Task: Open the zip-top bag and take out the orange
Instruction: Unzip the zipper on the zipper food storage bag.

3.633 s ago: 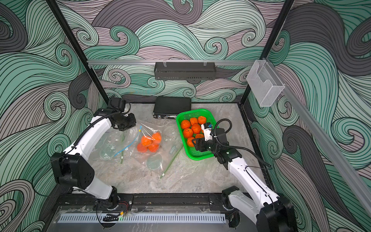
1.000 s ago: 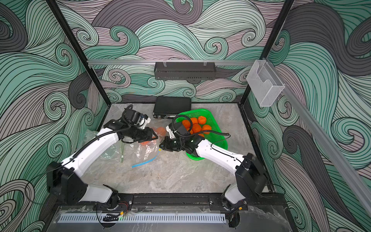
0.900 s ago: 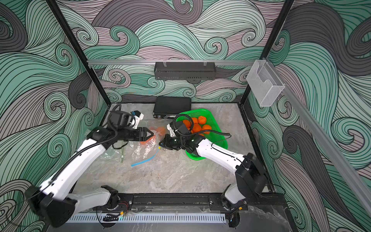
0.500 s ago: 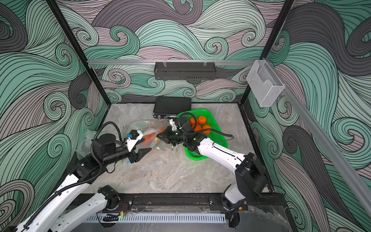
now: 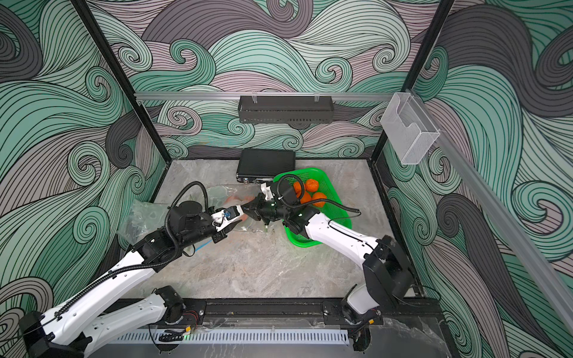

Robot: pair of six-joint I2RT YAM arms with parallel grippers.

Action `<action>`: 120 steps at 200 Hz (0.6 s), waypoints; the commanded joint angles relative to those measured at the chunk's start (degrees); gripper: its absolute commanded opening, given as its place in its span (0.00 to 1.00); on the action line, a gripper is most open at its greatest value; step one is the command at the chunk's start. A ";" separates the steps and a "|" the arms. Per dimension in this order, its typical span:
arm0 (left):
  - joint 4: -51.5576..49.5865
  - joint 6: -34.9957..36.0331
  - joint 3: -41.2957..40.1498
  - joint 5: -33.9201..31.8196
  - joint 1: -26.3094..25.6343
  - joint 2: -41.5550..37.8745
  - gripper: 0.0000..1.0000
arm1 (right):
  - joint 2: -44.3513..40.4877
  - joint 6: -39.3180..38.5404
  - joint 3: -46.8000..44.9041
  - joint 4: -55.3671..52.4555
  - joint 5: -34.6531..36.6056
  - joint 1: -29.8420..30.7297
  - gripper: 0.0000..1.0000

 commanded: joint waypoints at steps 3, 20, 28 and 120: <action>3.49 1.82 0.62 -3.18 -0.27 1.20 0.32 | -0.14 1.96 -0.97 3.15 -0.94 -0.28 0.00; 3.43 1.67 0.80 -2.90 -0.34 1.89 0.30 | -0.08 2.38 -1.20 3.60 -1.04 -0.30 0.00; 3.28 1.54 0.78 -2.84 -0.34 2.08 0.29 | -0.07 2.62 -1.29 3.91 -1.10 -0.28 0.00; 2.73 3.43 -0.04 -4.48 -1.49 3.39 0.17 | -0.49 3.24 -1.39 4.14 -1.38 -0.24 0.00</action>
